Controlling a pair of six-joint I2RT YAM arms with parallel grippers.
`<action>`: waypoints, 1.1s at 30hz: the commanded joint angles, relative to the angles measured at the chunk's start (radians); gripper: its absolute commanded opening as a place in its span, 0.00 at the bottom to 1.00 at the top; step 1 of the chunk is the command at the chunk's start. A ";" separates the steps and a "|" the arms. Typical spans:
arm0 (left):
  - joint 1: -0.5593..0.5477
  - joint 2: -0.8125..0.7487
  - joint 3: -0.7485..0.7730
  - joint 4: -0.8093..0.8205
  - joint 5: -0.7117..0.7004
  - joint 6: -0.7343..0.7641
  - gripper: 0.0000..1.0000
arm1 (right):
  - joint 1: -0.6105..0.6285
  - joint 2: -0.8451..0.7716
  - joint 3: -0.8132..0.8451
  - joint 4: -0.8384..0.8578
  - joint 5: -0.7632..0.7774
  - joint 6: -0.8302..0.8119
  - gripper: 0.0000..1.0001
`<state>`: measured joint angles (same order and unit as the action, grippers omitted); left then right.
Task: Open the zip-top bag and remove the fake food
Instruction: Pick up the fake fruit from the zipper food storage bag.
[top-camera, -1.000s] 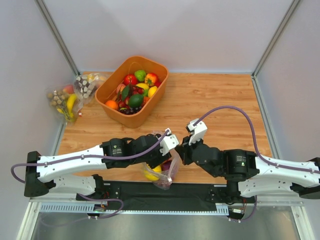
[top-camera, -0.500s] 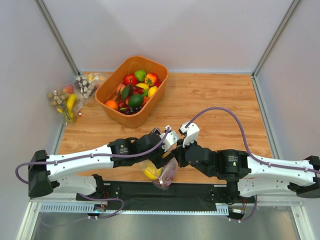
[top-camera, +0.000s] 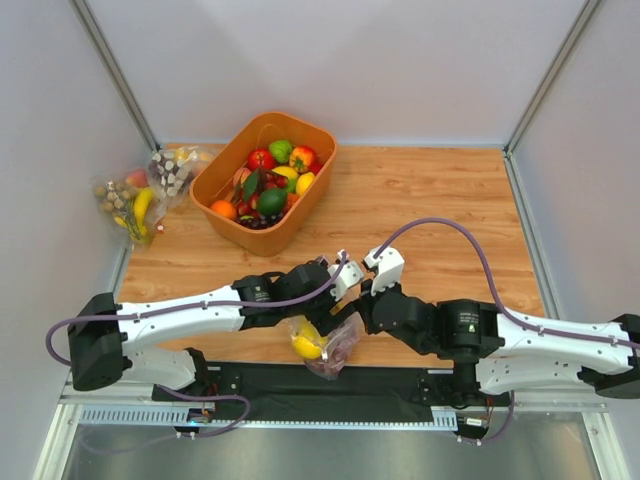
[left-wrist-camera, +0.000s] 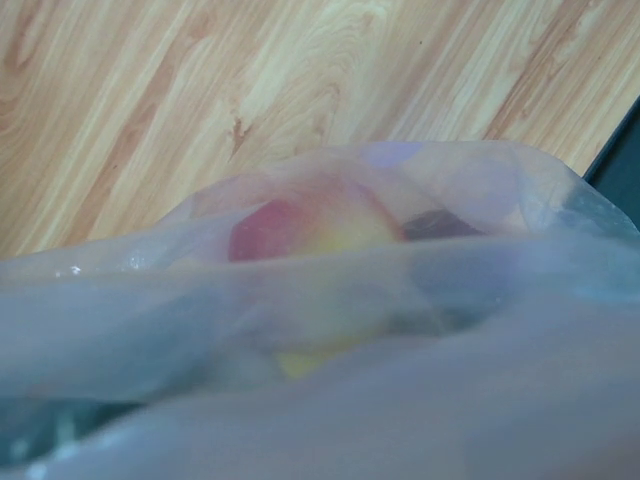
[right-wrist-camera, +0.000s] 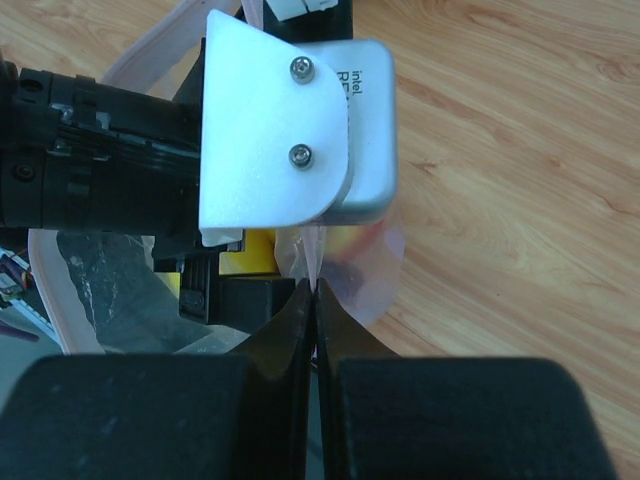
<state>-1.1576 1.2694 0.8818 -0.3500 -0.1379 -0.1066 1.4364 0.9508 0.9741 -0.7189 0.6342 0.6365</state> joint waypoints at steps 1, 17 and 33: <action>0.027 0.067 -0.018 0.080 -0.022 -0.031 0.95 | 0.025 -0.032 0.012 0.156 -0.093 0.029 0.00; 0.042 0.076 -0.007 0.114 0.060 -0.024 0.13 | 0.029 -0.093 -0.054 0.151 -0.074 0.075 0.00; 0.042 -0.195 0.080 -0.153 0.254 -0.047 0.00 | 0.029 -0.138 -0.072 0.013 0.047 0.121 0.00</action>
<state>-1.1187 1.1122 0.9005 -0.4320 0.0494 -0.1406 1.4590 0.8108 0.8974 -0.6682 0.6323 0.7334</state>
